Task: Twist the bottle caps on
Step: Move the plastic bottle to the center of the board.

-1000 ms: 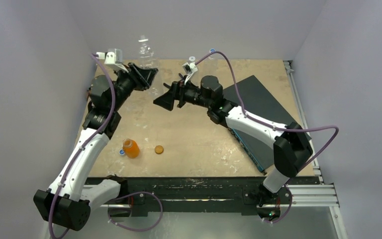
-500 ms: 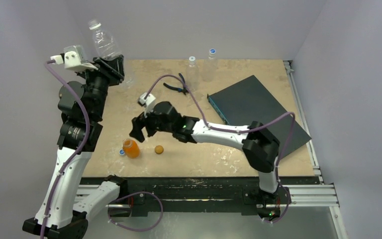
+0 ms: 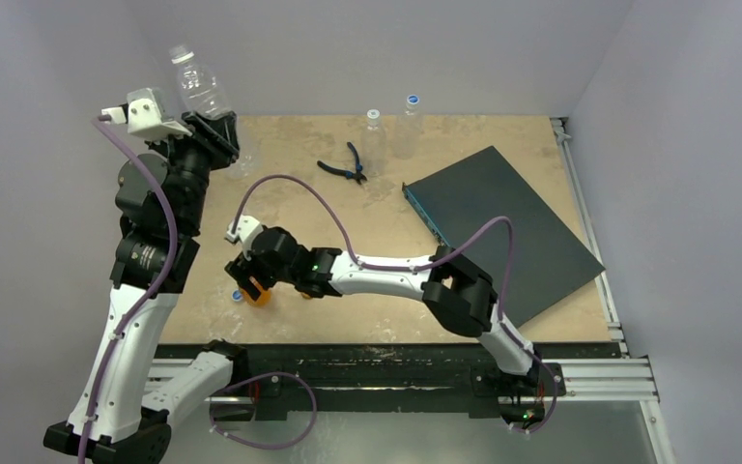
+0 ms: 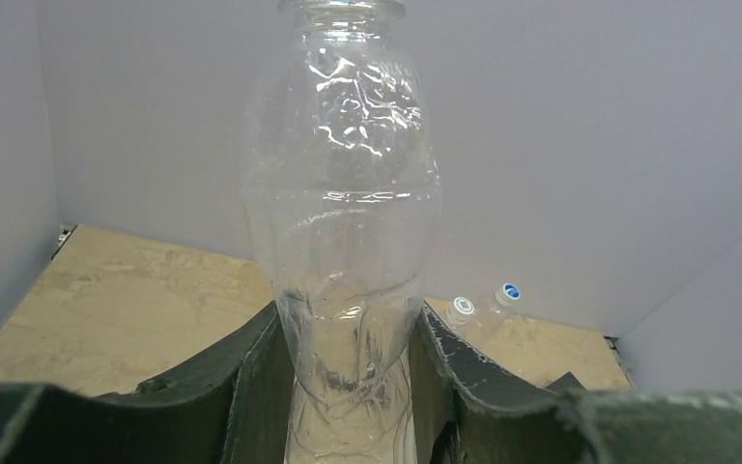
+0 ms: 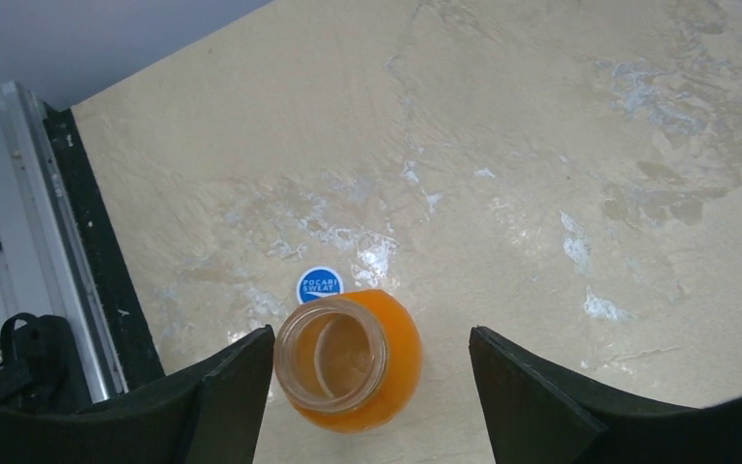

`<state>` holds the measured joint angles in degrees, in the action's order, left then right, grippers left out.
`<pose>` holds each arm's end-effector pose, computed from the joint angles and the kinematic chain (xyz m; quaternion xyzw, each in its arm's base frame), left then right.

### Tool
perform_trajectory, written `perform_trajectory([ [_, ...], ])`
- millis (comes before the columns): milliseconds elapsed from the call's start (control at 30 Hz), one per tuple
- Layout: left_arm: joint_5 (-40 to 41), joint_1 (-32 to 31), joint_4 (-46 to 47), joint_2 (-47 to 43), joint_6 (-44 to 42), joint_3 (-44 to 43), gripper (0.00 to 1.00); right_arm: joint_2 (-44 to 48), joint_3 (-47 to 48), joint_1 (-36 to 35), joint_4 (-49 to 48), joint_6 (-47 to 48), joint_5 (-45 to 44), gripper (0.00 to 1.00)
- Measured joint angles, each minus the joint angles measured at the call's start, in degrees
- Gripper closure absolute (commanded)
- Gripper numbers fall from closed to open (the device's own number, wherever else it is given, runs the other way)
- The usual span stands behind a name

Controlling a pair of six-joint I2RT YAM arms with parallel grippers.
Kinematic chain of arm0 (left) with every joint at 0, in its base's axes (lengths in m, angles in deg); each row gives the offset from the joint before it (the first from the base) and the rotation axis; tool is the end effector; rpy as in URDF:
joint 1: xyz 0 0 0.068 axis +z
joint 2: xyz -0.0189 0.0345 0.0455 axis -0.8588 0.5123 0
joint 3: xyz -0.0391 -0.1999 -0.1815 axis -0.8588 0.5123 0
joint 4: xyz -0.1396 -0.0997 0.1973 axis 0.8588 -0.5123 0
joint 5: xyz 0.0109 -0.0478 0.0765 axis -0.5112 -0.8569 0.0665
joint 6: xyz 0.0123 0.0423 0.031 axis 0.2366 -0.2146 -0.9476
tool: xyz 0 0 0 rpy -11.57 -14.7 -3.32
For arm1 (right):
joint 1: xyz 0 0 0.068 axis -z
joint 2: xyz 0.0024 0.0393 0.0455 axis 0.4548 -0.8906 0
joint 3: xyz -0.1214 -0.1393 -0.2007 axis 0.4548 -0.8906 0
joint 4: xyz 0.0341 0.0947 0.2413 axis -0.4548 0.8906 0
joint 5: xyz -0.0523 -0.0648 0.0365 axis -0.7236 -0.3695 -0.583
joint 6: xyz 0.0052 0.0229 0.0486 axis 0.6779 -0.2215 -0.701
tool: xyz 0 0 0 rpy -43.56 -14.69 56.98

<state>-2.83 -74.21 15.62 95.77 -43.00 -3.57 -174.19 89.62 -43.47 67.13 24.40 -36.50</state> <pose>0.1652 -0.0346 0.4900 -0.1390 0.6326 -0.1557 0.7458 0.1756 0.4849 0.2322 -0.4049 0.7445 0.3057 0.4340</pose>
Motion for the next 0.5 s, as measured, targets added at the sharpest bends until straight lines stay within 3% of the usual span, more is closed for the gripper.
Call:
perform_trajectory([
  [200, 0.0, 0.0, -0.5, 0.5, -0.3, -0.7, 0.75, -3.2, 4.0, 0.0, 1.7, 1.7, -2.8, 0.65],
  [300, 0.0, 0.0, -1.2, 0.5, -0.4, -0.8, 0.75, -4.0, 5.1, 0.0, 1.6, 2.5, -3.6, 0.72],
  [500, 0.0, 0.0, -1.8, 0.5, -0.4, -0.8, 0.75, -6.4, 9.0, 0.9, 2.2, 4.8, -6.2, 0.72],
])
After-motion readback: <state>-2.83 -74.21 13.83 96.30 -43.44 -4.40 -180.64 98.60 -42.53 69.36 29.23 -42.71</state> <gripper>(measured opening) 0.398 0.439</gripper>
